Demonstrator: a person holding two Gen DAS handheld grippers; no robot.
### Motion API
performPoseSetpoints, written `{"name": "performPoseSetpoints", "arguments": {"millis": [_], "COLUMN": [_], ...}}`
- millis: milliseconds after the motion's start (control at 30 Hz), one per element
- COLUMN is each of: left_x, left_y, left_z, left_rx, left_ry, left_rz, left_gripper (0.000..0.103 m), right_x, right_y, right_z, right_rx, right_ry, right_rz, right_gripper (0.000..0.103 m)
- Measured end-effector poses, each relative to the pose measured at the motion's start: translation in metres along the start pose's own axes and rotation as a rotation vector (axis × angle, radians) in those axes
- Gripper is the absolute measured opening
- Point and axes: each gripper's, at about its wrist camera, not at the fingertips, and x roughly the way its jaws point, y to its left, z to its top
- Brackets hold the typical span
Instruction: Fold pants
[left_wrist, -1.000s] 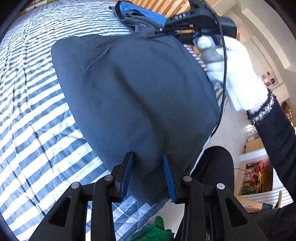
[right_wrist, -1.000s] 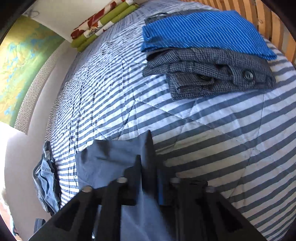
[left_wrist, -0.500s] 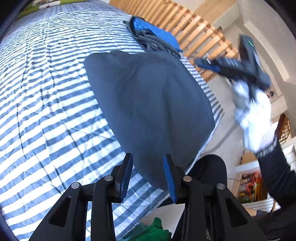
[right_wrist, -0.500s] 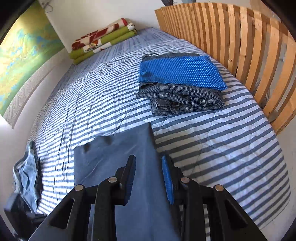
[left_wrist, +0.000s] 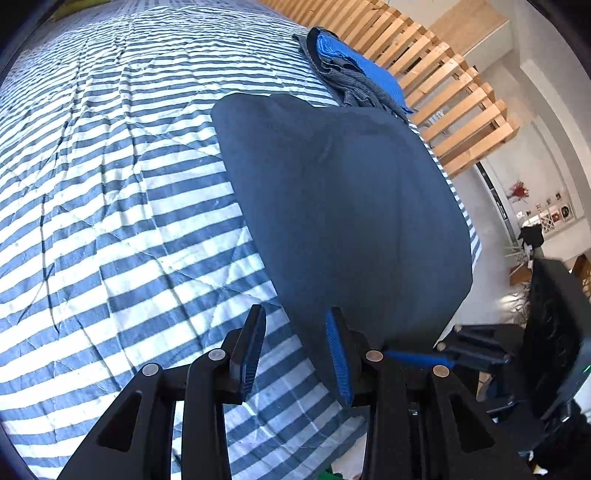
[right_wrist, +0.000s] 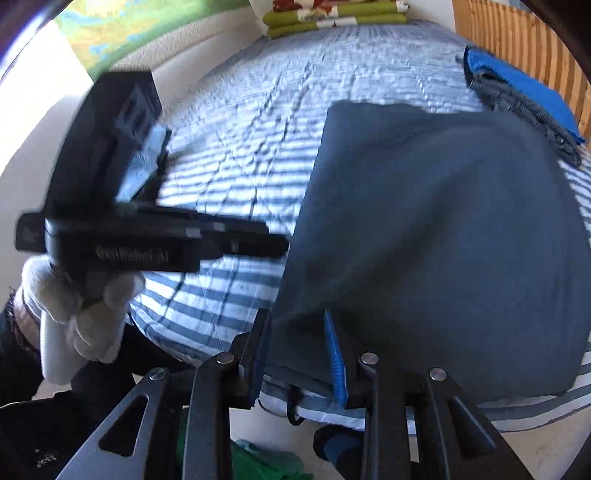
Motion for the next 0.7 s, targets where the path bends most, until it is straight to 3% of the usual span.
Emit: {"name": "performPoseSetpoints", "arguments": {"millis": [100,200,400,567,600,700], "left_x": [-0.004,-0.004,-0.006,0.005,0.01,0.026], "left_y": [0.007,0.011,0.001,0.002,0.002,0.002], "left_z": [0.004,0.009,0.048,0.087,0.095,0.112], "left_rx": [-0.007,-0.025,-0.037,-0.068,-0.064,-0.044], "left_ry": [-0.014,-0.029,-0.099,-0.136,-0.134,-0.125], "left_rz": [-0.008,-0.016,-0.037,-0.033,-0.023,0.097], "left_gripper": [0.036,0.036,0.036,0.036,0.036,0.036], "right_x": [0.008,-0.014,-0.067,-0.066,-0.062,-0.048], "right_y": [0.002,-0.003,-0.035,-0.091,-0.094,-0.117], "right_z": [-0.015,-0.016,0.008,0.033,0.032,0.029], "right_rx": [-0.078,-0.07,0.032,0.214,0.237,0.282], "right_ry": [0.064,0.061,-0.135,-0.214,-0.209,-0.168], "right_rz": [-0.068,-0.019,-0.061,-0.107,-0.101,-0.108], "right_gripper": [0.02,0.021,0.025,0.026,0.026,0.026]}}
